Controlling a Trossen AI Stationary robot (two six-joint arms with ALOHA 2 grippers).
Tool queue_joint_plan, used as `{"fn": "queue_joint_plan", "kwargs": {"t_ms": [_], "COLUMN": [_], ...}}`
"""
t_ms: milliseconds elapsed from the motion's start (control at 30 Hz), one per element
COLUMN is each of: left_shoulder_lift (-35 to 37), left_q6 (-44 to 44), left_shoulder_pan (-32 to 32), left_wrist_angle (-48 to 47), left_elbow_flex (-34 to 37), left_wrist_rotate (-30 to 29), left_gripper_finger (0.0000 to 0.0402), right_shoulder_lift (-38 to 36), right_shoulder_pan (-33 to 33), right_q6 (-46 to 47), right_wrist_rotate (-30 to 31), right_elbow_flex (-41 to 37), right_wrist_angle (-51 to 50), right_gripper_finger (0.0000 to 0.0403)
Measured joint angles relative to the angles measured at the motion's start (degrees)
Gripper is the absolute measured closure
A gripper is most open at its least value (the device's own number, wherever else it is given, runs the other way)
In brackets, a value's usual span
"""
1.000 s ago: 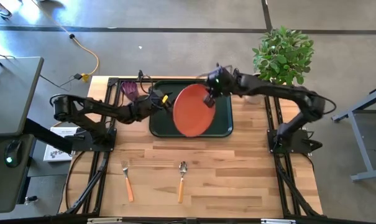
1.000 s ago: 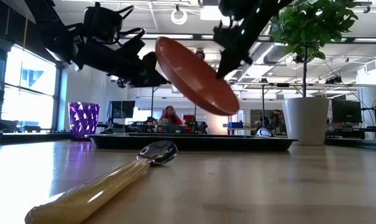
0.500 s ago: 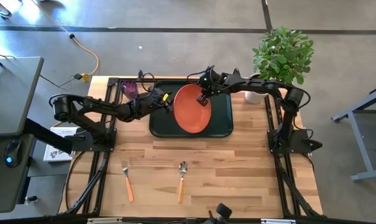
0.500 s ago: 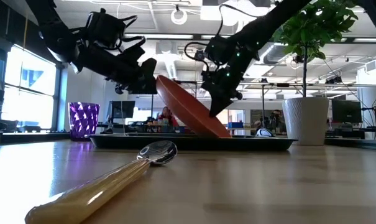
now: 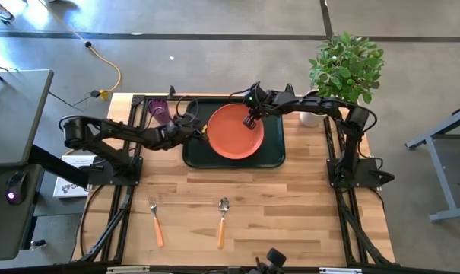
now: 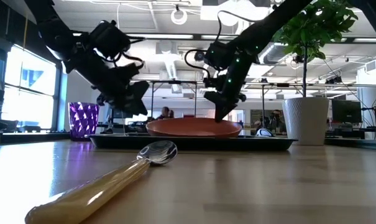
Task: Pick and place plate/cup/fork/spoon on tray
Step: Put the orange spoon on the black serving tray to the left of the orange plate
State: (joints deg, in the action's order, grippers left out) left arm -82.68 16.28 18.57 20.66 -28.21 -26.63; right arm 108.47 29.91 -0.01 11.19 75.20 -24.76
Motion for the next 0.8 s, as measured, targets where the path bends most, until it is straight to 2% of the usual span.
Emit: {"fn": "queue_joint_plan", "kwargs": {"t_ms": [133,333,533,633,800], "left_shoulder_lift": [5.3,15.8,19.2,18.9,18.8], "left_q6": [-0.3,0.2,1.4,4.2,9.6], "left_shoulder_pan": [-1.6,-6.4,-14.1,-19.0,-25.9], "left_wrist_angle": [-3.3,-10.3,-10.5,-13.3,-20.4], "left_elbow_flex": [0.0,0.0,0.0,0.0,0.0], "left_wrist_rotate": [-0.9,-7.1,-13.8,-15.5,-18.7], "left_gripper_finger": [0.0239,0.0238,0.0238,0.0238,0.0238], "right_shoulder_lift": [0.0,-0.4,-2.7,-6.2,-15.3], "right_shoulder_pan": [-0.3,-2.6,-8.1,-13.7,-23.1], "right_q6": [0.0,-1.4,0.8,1.2,4.4], "right_wrist_rotate": [1.5,17.5,19.1,20.8,18.7], "right_elbow_flex": [0.0,-0.1,-1.4,-8.3,-23.4], "right_wrist_angle": [-1.0,-0.3,0.5,11.6,34.9], "right_gripper_finger": [0.0352,0.0297,0.0267,0.0266,0.0265]}}
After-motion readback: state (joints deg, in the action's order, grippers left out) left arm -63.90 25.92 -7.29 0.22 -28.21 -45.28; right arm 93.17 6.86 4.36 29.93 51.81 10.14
